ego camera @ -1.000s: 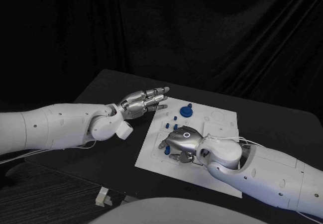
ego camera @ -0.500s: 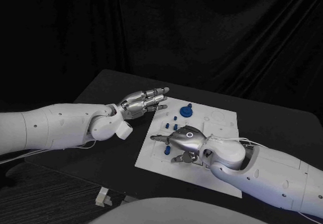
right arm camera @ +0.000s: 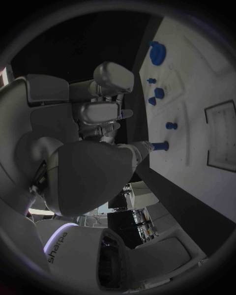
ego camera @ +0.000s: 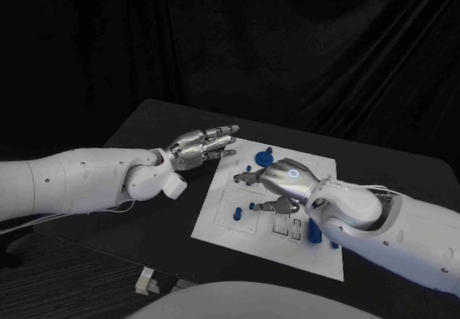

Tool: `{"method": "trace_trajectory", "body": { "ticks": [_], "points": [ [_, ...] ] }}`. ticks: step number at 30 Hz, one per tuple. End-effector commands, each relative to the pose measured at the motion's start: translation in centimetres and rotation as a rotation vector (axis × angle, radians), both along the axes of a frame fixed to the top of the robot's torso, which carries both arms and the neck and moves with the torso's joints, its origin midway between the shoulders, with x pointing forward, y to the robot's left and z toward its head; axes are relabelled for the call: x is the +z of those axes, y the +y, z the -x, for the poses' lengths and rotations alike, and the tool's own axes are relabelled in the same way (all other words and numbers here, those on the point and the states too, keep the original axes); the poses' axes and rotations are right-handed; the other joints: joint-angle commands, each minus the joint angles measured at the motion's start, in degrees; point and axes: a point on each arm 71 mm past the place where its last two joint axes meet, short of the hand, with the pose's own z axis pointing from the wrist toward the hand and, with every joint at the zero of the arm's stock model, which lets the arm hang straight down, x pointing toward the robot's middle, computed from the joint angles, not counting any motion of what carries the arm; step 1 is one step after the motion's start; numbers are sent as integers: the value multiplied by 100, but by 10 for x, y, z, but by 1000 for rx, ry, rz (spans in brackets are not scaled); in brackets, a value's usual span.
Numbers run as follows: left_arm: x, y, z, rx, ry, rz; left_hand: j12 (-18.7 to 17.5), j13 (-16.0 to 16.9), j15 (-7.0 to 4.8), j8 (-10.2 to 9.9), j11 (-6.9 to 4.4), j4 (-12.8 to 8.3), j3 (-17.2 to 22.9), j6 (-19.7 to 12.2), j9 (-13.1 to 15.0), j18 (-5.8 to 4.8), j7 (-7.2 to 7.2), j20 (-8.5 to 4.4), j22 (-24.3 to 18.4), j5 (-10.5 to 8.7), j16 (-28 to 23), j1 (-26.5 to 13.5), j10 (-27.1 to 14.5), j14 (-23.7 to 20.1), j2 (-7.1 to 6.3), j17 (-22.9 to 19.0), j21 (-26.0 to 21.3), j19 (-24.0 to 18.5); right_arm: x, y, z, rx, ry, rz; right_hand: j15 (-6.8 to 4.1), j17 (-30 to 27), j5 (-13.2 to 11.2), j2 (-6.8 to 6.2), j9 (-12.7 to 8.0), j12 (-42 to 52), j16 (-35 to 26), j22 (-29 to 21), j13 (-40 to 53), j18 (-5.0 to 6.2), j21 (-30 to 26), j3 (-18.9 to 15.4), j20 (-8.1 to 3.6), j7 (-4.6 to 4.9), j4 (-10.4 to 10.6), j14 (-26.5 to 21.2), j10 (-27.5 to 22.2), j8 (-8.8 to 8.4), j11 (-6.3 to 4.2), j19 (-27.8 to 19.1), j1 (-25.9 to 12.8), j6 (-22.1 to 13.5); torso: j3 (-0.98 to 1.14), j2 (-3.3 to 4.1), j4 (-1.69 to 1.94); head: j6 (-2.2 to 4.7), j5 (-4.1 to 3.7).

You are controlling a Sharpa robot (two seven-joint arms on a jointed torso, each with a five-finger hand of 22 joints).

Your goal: Assemble the parts on the task board

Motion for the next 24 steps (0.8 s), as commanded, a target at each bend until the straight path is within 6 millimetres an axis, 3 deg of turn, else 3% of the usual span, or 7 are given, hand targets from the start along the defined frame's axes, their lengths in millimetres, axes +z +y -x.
{"method": "trace_trajectory", "body": {
  "ticks": [1,6,8,9,13,16,24],
  "points": [
    [1,0,1,-2,-2,17,-20,-5,51,22,56,-29,-10,28,9,88,-3,-5,13,14,-21,5,-1,-2,52,-6,-10,-30,25,-15,-13,-118,63,-149,56,13,160,162,76,436,29,735,155,82,-41,67,64,204,-65,4,468,136,-91,-5,46,727,-1,0,1,0,-36],
    [1,0,0,0,-2,17,-20,-5,52,24,61,-23,-10,31,9,91,2,-4,12,21,-21,-2,-1,-2,65,-6,-10,-30,53,-54,-32,-286,218,-170,-209,-493,728,303,219,1806,-274,605,902,168,-529,277,-114,438,-577,-187,1045,434,-376,-176,493,1630,-1,-1,2,0,-99],
    [1,0,0,0,-3,17,-20,-5,53,25,64,-21,-9,31,9,92,5,-3,16,26,-21,-6,-1,-2,73,-6,-9,-28,57,-63,-35,-324,248,-167,-319,-771,806,301,296,2908,-457,548,1659,183,-730,305,-172,363,-704,-263,1025,594,-480,-230,512,1986,-1,2,1,0,-135],
    [1,0,0,1,-3,17,-20,-5,53,25,64,-21,-9,31,9,92,5,-3,16,26,-21,-6,-1,-2,73,-6,-9,-28,59,-73,-38,-367,272,-157,-367,-342,676,361,427,6584,-227,592,6034,165,-559,294,-320,198,-709,-35,2136,819,-585,-82,266,2423,-1,3,4,0,-160],
    [0,0,0,-1,-1,15,-20,-5,54,27,66,-18,-8,37,9,93,6,-3,18,32,-21,-10,-1,-2,80,-6,-8,-26,55,-94,-43,-488,331,-48,-384,1959,548,341,590,7852,994,925,8540,-50,639,12,-324,132,-218,536,3732,1037,-651,313,-561,2851,-3,-1,6,0,-238],
    [0,0,0,-2,0,15,-20,-5,54,27,66,-16,-8,38,9,93,7,-2,18,33,-21,-11,-1,-2,83,-6,-8,-26,44,-110,-47,-605,396,118,-418,2785,265,253,687,7856,1372,1016,8552,-114,1053,-255,-378,72,74,704,3740,1064,-731,415,-2070,3057,-8,-8,-2,0,-302],
    [0,-1,1,0,-4,19,-20,-5,58,32,69,-14,-10,52,12,95,9,1,32,35,-21,-15,-1,-2,86,-6,-4,-20,23,-137,-48,-775,472,344,-591,2785,26,82,1072,7856,1372,1210,8552,-261,1916,-410,-505,-110,93,704,3740,1240,-819,605,-3111,3650,-8,-5,-5,0,-502]
  ]
}}
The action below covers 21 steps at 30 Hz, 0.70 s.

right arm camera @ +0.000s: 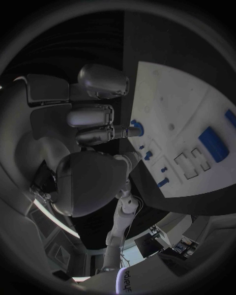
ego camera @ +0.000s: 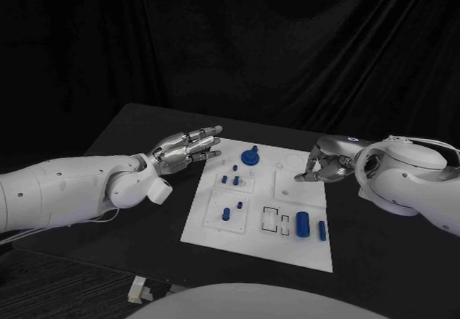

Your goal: Assemble the parts on the task board

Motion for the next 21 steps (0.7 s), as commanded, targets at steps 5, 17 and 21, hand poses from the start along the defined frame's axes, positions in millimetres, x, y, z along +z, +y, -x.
{"method": "trace_trajectory", "body": {
  "ticks": [5,17,21],
  "points": [
    [1,-1,1,-3,-4,21,-20,-8,64,41,46,-22,-11,74,10,97,20,7,10,41,-21,17,0,-2,59,-9,-2,-17,-26,-19,3,-139,195,235,-272,1505,-138,-51,634,535,297,1185,1505,-190,961,-146,-218,-281,155,599,618,371,-231,282,-1183,839,9,18,-9,0,-177],
    [1,0,1,-6,-3,24,-19,-7,63,53,59,-30,-11,111,16,97,32,9,-2,42,-21,23,2,-2,60,-9,-5,-20,-50,-24,10,-175,288,255,-286,1505,46,103,900,535,297,1164,1505,-177,916,-103,-241,-275,143,599,618,298,-230,233,-984,700,6,13,5,0,-382],
    [1,-1,1,-9,-2,25,-19,-7,63,53,59,-30,-11,111,16,97,32,9,-2,42,-21,23,2,-2,60,-9,-5,-20,-53,-22,11,-178,290,249,-284,1505,49,98,929,535,297,1169,1505,-181,937,-114,-240,-275,146,599,618,299,-230,239,-1023,702,4,9,5,0,-404]
  ]
}}
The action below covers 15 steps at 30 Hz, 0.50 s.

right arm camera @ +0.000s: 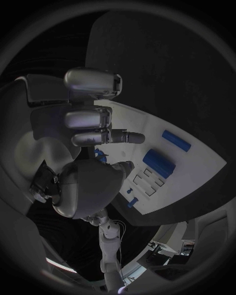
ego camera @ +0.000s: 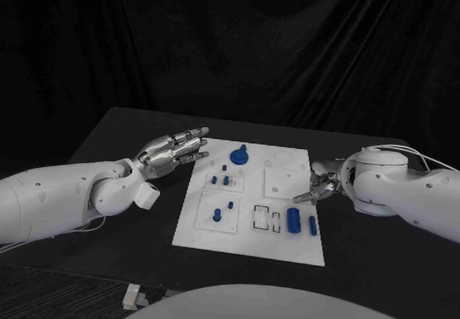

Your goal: Assemble the parts on the task board

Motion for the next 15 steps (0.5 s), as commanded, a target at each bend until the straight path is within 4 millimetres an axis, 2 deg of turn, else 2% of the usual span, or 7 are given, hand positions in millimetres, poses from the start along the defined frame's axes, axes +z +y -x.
{"method": "trace_trajectory", "body": {
  "ticks": [1,5,11,15],
  "points": [
    [1,-3,0,-10,-3,25,-18,-8,21,26,39,-30,-11,28,9,98,-9,9,-7,19,-21,0,-18,-3,38,-6,-5,-20,-4,-1,2,-28,26,23,-18,1506,20,30,39,19,15,1170,1506,-94,32,-6,-24,4,33,601,601,-24,-23,210,-61,-19,-1,-4,3,0,-29],
    [0,-3,0,-12,-1,25,-18,-8,21,26,39,-30,-11,28,9,98,-9,9,-7,19,-21,0,-18,-3,38,-6,-5,-20,-9,1,3,-31,27,15,-26,1506,-49,23,129,19,15,1179,1506,-100,74,-25,-27,-11,36,601,601,8,-34,223,-154,19,-1,0,3,0,-61],
    [-1,-3,0,-11,3,21,-17,-7,18,28,44,-33,-10,31,9,97,-4,10,-9,19,-21,3,-15,-3,42,-6,-5,-21,-17,4,6,-29,35,6,-43,1506,-427,-133,410,19,15,1189,1506,-108,131,-145,-43,-35,51,601,601,65,-59,234,-395,8,-1,0,-1,0,-52],
    [-1,-2,1,-12,6,19,-16,-6,17,29,48,-34,-10,30,9,96,-3,10,-13,19,-21,5,-13,-3,43,-6,-7,-22,-21,7,8,-29,36,-4,-49,1506,-452,-140,562,19,15,1188,1506,-108,137,-276,-49,-45,55,601,601,101,-70,230,-615,-10,-2,-1,-1,0,-58]
  ]
}}
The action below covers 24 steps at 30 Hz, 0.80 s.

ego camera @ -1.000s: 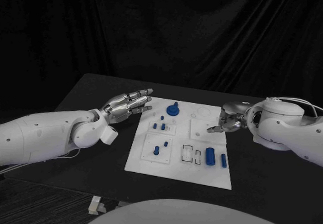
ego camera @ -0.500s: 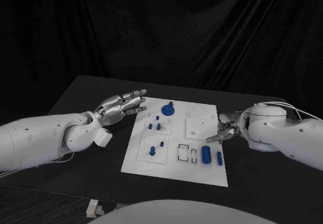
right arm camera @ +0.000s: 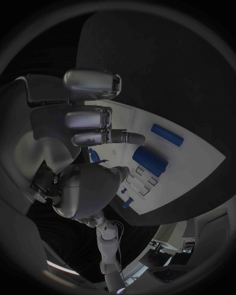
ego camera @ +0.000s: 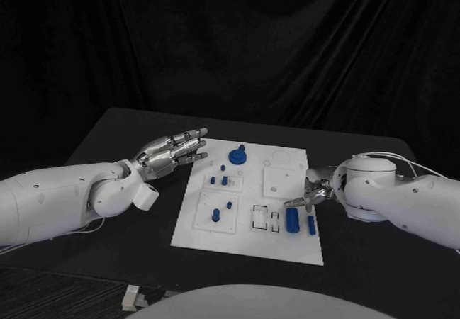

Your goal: Assemble the parts on the task board

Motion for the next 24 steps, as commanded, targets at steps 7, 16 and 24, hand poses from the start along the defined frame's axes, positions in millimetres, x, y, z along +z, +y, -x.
{"method": "trace_trajectory", "body": {
  "ticks": [7,16,24],
  "points": [
    [-2,-1,1,-8,9,15,-1,7,9,31,64,-40,-9,27,8,94,14,11,-12,19,-21,8,33,-2,52,-5,-7,-24,-11,4,5,-16,3,-13,-50,1507,-17,204,415,19,15,1189,1507,-109,55,-339,-51,-68,-12,601,599,124,-54,227,-139,-63,0,0,3,0,15],
    [-4,0,2,-9,18,11,8,16,3,33,85,-45,-10,25,6,94,26,12,-8,23,-21,10,54,-2,57,-5,-6,-22,-16,7,6,-14,11,-15,-28,1411,446,359,860,19,-42,1154,1507,-86,-41,-305,-35,-65,-58,576,599,143,-87,185,316,-313,0,-1,3,0,8],
    [-6,-1,3,-12,24,10,12,20,1,33,92,-47,-10,23,6,95,30,12,-9,28,-21,10,64,-2,60,-5,-7,-22,-22,10,8,2,42,5,13,1342,1756,406,1197,19,-87,1130,1507,-70,-122,-263,-1,7,-258,561,599,0,-26,154,989,-688,2,1,3,0,14]
  ]
}}
